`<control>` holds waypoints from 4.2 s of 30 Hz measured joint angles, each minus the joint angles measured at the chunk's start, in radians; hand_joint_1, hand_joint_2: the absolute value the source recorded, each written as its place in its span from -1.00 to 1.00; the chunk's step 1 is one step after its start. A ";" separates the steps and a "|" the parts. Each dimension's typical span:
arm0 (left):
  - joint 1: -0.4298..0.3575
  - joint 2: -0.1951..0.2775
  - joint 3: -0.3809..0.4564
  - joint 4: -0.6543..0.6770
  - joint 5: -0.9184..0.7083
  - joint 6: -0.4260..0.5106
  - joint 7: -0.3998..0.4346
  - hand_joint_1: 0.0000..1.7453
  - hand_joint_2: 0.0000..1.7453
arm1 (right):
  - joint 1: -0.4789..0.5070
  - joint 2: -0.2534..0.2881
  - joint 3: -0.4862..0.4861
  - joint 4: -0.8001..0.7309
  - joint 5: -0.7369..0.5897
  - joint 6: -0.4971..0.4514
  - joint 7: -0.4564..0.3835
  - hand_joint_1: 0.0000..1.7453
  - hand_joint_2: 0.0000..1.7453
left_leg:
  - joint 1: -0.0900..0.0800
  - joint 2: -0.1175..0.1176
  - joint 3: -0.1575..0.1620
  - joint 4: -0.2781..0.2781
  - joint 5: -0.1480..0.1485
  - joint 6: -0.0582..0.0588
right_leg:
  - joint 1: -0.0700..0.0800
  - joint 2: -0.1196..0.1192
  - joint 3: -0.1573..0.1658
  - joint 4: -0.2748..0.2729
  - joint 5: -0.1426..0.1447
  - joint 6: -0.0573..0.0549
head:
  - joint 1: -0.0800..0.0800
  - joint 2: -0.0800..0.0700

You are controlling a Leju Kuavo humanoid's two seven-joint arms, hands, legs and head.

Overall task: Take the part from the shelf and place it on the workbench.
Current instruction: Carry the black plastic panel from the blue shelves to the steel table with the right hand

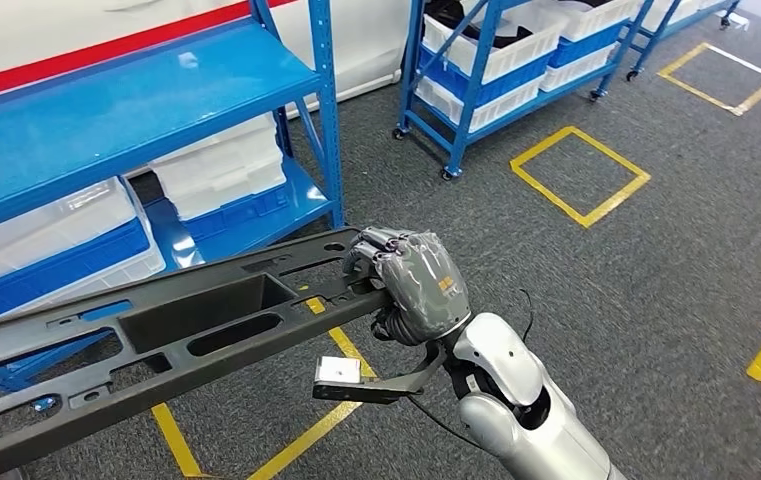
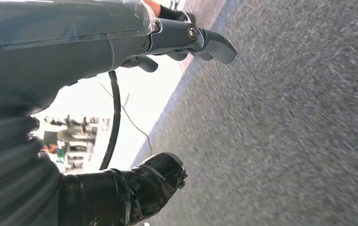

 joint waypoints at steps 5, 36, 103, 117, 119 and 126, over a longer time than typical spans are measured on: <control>-0.002 0.000 0.001 0.000 0.000 0.000 0.000 -1.00 1.00 | 0.000 0.000 0.000 0.002 0.000 0.000 0.002 1.00 1.00 | 0.001 0.057 -0.053 0.002 0.044 -0.023 | -0.020 -0.062 0.202 -0.187 0.055 0.016 | -0.001 0.000; 0.006 -0.010 0.021 -0.001 0.025 -0.003 -0.043 -1.00 1.00 | -0.009 -0.015 -0.008 -0.006 -0.058 0.035 0.007 1.00 1.00 | -0.004 0.054 0.069 -0.024 -0.043 -0.022 | 0.000 -0.073 0.144 -0.242 0.111 -0.008 | 0.005 0.000; 0.003 0.024 0.059 -0.006 0.048 -0.008 -0.055 -1.00 1.00 | -0.008 -0.107 -0.161 -0.201 0.101 0.046 0.145 1.00 1.00 | 0.003 0.033 0.036 0.029 -0.077 -0.054 | 0.008 -0.032 0.159 -0.283 0.107 -0.045 | 0.011 0.000; 0.007 0.053 0.074 -0.006 0.042 -0.017 -0.041 -1.00 1.00 | -0.086 -0.027 -0.128 -0.131 0.132 0.045 0.175 1.00 1.00 | 0.005 -0.082 -0.013 0.010 -0.010 -0.026 | 0.012 0.105 0.146 -0.255 0.092 -0.028 | 0.012 0.000; 0.009 0.052 0.074 -0.006 0.042 -0.015 -0.042 -1.00 1.00 | -0.091 -0.028 -0.128 -0.131 0.135 0.045 0.179 1.00 1.00 | 0.008 -0.057 -0.006 0.002 -0.008 -0.013 | 0.015 0.052 0.116 -0.191 0.053 -0.018 | 0.014 0.000; 0.012 0.049 0.074 -0.006 0.042 -0.003 -0.045 -1.00 1.00 | -0.084 -0.040 -0.131 -0.139 0.151 0.043 0.193 1.00 1.00 | 0.005 0.026 0.016 0.001 -0.028 -0.010 | -0.001 -0.040 0.085 -0.142 0.078 -0.004 | 0.015 0.000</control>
